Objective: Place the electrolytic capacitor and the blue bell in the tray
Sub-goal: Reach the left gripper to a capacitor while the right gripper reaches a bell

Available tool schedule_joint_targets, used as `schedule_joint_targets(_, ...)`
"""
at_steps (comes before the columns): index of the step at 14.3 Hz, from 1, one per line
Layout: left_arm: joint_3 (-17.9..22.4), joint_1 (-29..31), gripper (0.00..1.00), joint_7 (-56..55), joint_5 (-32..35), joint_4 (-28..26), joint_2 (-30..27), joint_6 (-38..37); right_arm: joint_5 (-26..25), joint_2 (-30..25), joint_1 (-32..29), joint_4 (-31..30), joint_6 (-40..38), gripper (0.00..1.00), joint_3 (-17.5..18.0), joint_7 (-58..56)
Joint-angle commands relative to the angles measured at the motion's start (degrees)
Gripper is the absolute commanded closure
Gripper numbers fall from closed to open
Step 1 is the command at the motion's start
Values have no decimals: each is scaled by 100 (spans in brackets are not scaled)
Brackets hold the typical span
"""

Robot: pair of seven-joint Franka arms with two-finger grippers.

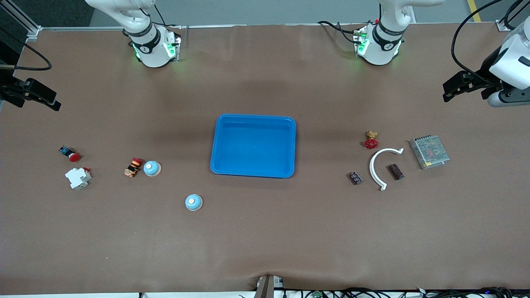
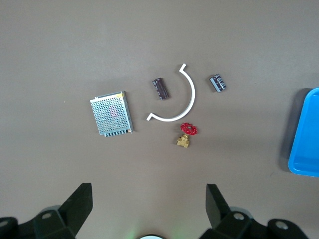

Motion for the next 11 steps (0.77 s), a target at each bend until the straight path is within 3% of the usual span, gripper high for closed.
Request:
schedule_joint_targets(1, 2, 42, 0, 70, -109, 161, 91, -129, 45, -45, -33, -9, 3, 0, 5, 95)
schedule_joint_targets(11, 2, 51, 0, 149, -118, 293, 337, -77, 45, 34, -16, 35, 100, 0, -4, 87)
